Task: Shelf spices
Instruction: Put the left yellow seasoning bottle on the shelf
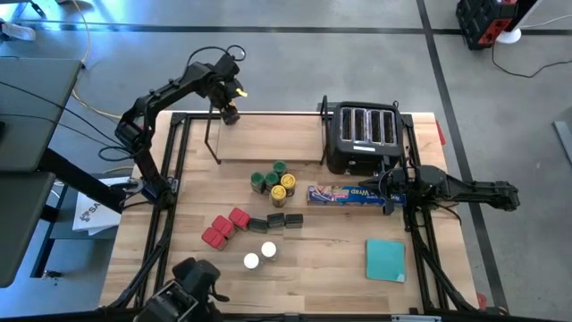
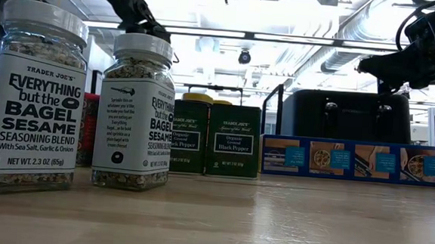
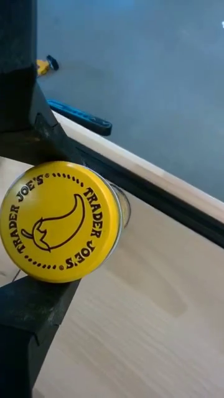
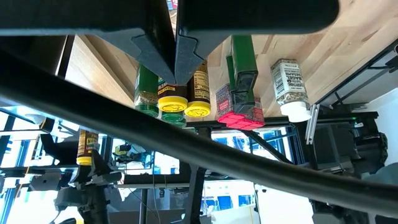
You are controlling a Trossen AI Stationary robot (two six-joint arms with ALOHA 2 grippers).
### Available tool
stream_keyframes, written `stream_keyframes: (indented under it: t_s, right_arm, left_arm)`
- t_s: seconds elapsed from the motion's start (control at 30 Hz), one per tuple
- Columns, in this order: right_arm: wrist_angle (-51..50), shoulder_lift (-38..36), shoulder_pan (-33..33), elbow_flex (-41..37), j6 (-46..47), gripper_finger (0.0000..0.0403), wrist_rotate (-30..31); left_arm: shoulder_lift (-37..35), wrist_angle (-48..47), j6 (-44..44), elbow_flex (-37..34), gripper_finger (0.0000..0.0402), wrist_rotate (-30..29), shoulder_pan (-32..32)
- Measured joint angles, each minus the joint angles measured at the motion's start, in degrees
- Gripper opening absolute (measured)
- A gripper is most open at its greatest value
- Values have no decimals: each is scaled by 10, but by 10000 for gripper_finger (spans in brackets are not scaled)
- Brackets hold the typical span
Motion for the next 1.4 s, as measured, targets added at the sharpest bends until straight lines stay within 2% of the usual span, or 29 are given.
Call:
stream_keyframes:
  t_s: [0.5,1.17,1.4]
  right_arm:
    - [0,0,0,0,0,0,0]
    - [0,0,0,0,0,0,0]
    - [0,0,0,0,0,0,0]
  left_arm:
    - [0,-13,-41,0,252,33,6]
    - [0,-17,-29,0,252,16,12]
    - [0,-17,-32,0,278,17,12]
